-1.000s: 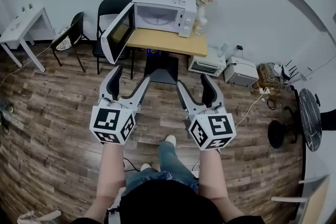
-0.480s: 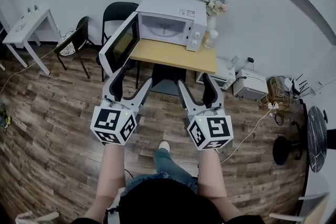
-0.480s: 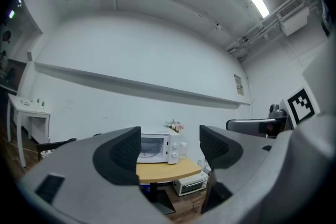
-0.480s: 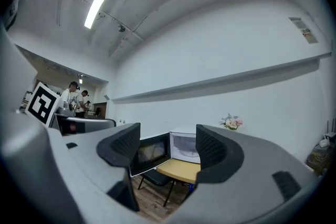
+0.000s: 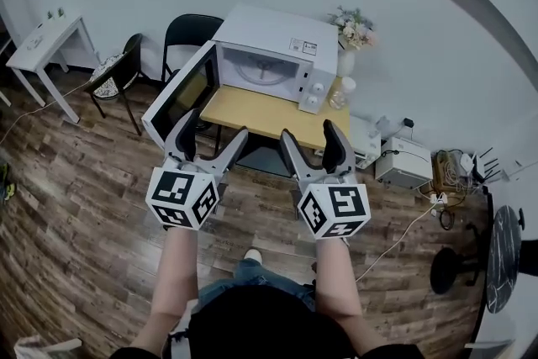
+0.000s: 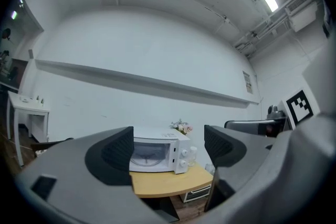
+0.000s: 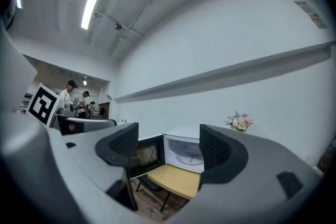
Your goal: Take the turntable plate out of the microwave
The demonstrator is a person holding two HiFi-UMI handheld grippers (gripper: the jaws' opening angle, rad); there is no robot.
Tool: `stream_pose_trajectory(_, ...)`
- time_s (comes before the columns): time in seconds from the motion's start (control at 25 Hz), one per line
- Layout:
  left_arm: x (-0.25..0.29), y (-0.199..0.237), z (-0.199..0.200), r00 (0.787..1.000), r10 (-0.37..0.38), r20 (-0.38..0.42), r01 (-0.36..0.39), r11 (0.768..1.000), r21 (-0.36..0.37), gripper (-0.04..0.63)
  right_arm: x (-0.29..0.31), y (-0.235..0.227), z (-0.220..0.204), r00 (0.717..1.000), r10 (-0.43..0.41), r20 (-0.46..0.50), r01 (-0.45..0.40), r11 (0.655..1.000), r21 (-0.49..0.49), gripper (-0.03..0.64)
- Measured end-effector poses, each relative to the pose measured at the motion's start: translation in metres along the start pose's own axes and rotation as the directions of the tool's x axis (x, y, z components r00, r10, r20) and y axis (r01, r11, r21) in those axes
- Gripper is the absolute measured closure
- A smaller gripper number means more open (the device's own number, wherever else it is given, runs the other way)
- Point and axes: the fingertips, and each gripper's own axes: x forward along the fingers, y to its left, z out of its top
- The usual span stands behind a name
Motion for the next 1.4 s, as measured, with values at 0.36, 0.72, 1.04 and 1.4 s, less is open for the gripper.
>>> stream_pose_trajectory(0.36,0.055,0.007,-0.027,0.994,0.055,-0.091,-0.053,0.998,0.026,0.076,0.035,-0.038,-0.017,0.999,0.04,-0.026,-0.04,0.999,-0.004,0.245)
stream_pose_trajectory(0.72,0.087,0.029,-0.048,0.985,0.077,-0.155,-0.072,0.997,0.039,0.015,0.06,-0.051,-0.03,0.999,0.018,-0.045,-0.02,0.999,-0.027,0.216)
stream_pose_trajectory(1.04,0.143,0.054,-0.078,0.977,0.015,-0.214,-0.013,1.0,0.012,0.012,0.111,-0.067,-0.059,0.995,0.042,-0.094,-0.032,0.993,0.111,0.215)
stream_pose_trajectory(1.4,0.207,0.101,-0.134,0.959,-0.04,-0.279,0.012,0.995,-0.102,0.015,0.185,-0.089,-0.112,0.986,0.04,-0.16,0.013,0.948,0.319,0.216)
